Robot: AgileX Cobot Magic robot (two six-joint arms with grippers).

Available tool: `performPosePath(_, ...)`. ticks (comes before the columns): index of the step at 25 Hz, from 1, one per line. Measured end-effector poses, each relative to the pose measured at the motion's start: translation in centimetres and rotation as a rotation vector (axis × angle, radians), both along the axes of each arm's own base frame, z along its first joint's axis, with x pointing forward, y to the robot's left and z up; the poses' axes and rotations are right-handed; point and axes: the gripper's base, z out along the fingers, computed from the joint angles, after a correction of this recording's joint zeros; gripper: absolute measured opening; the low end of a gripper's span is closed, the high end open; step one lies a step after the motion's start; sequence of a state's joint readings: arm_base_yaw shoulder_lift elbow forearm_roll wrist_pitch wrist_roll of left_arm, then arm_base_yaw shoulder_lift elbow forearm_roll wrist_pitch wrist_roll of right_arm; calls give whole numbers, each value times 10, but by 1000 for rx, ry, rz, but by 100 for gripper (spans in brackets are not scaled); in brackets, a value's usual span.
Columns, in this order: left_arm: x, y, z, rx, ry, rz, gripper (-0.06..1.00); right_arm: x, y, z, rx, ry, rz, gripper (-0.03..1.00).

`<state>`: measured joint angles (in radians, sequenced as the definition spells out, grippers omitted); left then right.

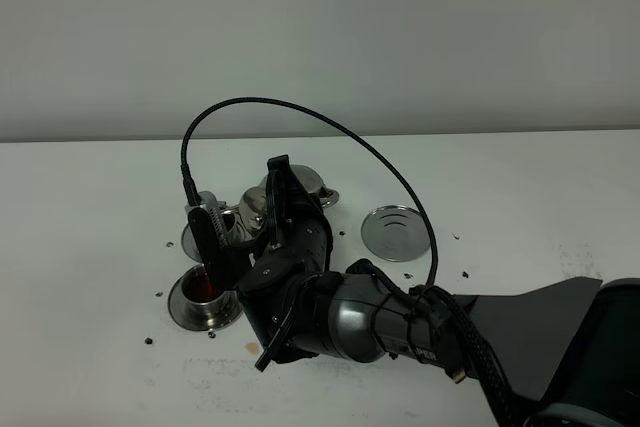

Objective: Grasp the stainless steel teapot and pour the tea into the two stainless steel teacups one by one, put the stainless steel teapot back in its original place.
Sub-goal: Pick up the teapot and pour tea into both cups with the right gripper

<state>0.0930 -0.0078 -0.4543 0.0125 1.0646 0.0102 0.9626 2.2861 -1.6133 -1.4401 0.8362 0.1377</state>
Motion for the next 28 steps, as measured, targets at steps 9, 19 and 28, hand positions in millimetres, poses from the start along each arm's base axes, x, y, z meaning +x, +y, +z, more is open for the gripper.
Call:
performPosePath(9,0,0,0,0,0,0,46,0,0,0,0,-1,0,20)
performPosePath(19,0,0,0,0,0,0,46,0,0,0,-4,-6,5,20)
performPosePath(28,0,0,0,0,0,0,46,0,0,1,-9,-12,10,20)
